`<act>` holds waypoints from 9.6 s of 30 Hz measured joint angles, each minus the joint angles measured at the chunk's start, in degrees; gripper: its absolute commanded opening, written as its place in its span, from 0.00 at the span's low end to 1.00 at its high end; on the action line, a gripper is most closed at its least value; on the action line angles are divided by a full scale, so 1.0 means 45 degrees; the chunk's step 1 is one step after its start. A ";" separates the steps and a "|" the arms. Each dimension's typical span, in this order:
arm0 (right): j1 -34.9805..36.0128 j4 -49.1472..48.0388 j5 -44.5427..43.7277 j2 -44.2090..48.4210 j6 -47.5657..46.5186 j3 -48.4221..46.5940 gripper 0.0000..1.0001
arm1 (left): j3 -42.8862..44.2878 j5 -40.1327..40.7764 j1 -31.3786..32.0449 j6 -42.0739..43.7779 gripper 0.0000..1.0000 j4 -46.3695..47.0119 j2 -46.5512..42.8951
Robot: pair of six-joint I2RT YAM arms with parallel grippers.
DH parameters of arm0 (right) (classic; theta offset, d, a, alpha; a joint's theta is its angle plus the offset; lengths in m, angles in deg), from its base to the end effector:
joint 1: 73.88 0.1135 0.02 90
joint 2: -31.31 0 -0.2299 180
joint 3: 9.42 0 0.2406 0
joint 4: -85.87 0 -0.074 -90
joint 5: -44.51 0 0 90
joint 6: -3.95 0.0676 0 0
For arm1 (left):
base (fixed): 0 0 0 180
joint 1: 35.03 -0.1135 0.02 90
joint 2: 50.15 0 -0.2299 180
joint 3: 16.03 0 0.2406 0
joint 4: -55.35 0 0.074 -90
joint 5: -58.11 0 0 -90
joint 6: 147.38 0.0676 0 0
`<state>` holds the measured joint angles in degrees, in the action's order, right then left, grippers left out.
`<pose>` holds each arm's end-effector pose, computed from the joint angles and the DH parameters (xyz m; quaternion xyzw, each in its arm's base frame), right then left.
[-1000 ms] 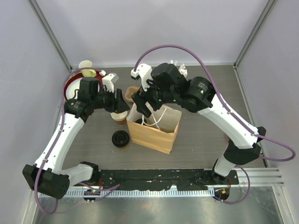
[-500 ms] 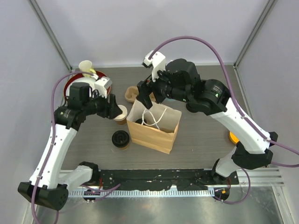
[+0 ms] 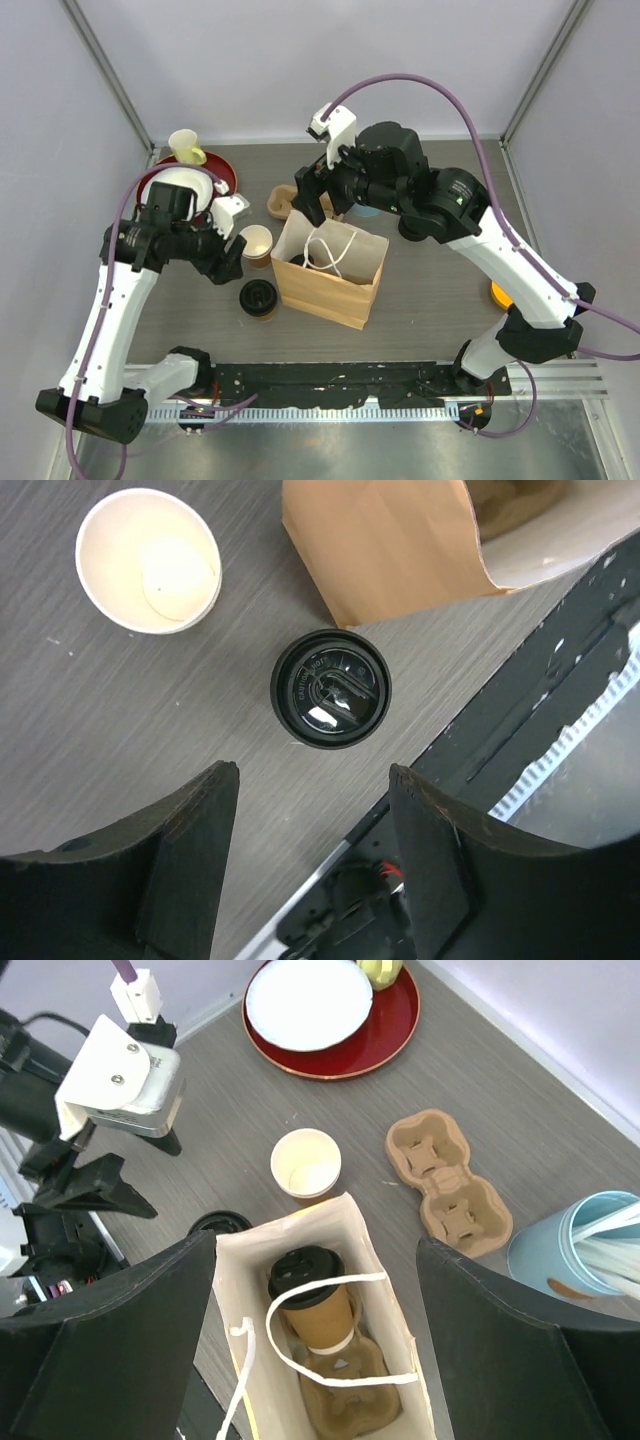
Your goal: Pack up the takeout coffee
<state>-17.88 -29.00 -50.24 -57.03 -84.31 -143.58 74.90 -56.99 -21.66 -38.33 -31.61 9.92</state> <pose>0.1805 0.2575 0.4691 -0.3503 0.7362 0.2495 0.5225 0.1755 -0.0712 0.3239 0.3215 0.8789 -0.1935 0.2945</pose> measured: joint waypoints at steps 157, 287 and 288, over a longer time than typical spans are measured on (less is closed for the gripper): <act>0.5212 0.4969 0.1069 -0.6747 -0.6455 -0.1224 0.66 | -0.5027 0.5678 -0.2832 -0.5319 0.74 0.6266 -0.0316; 0.0393 0.6120 -0.0811 -0.0019 0.3900 0.0432 0.01 | 0.4201 -0.3240 0.4915 0.6363 0.62 -0.0520 0.3342; 0.0321 0.6135 -0.0704 0.0000 0.3842 0.0617 0.01 | 0.3925 -0.3157 0.5163 0.6475 0.63 -0.0457 0.3342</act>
<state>-16.43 -1.39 -53.41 -57.03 -67.02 -140.81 92.56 -71.20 1.57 -9.19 -33.66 24.96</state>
